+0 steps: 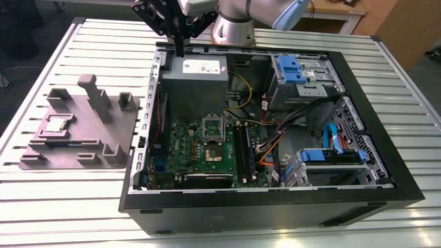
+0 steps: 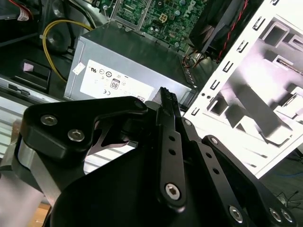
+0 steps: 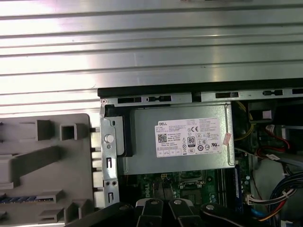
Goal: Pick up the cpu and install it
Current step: 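Reach for the cpu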
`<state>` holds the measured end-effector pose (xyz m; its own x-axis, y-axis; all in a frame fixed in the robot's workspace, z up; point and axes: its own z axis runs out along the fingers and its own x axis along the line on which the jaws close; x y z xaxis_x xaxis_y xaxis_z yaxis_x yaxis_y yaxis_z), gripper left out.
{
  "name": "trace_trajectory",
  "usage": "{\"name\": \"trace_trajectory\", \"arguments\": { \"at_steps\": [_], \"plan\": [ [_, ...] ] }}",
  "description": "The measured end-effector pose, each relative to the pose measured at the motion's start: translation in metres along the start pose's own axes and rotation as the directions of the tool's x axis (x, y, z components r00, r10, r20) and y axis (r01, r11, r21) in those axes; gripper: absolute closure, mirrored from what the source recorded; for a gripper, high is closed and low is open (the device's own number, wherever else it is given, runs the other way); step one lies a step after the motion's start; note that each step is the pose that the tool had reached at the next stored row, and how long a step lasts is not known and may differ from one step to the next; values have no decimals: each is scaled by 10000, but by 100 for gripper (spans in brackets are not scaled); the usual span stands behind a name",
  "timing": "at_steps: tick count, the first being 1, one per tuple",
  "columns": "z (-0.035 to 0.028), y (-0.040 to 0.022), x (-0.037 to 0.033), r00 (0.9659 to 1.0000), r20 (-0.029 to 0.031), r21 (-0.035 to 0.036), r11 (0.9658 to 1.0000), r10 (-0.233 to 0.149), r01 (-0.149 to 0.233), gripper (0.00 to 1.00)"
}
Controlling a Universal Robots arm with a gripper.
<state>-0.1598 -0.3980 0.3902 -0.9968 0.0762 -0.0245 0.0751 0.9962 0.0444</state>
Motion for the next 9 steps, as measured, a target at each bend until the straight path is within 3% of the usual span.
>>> {"name": "trace_trajectory", "arguments": {
  "at_steps": [9],
  "plan": [
    [-1,-3,32,10000,0,0,10000,0,0,90]
  ]
}}
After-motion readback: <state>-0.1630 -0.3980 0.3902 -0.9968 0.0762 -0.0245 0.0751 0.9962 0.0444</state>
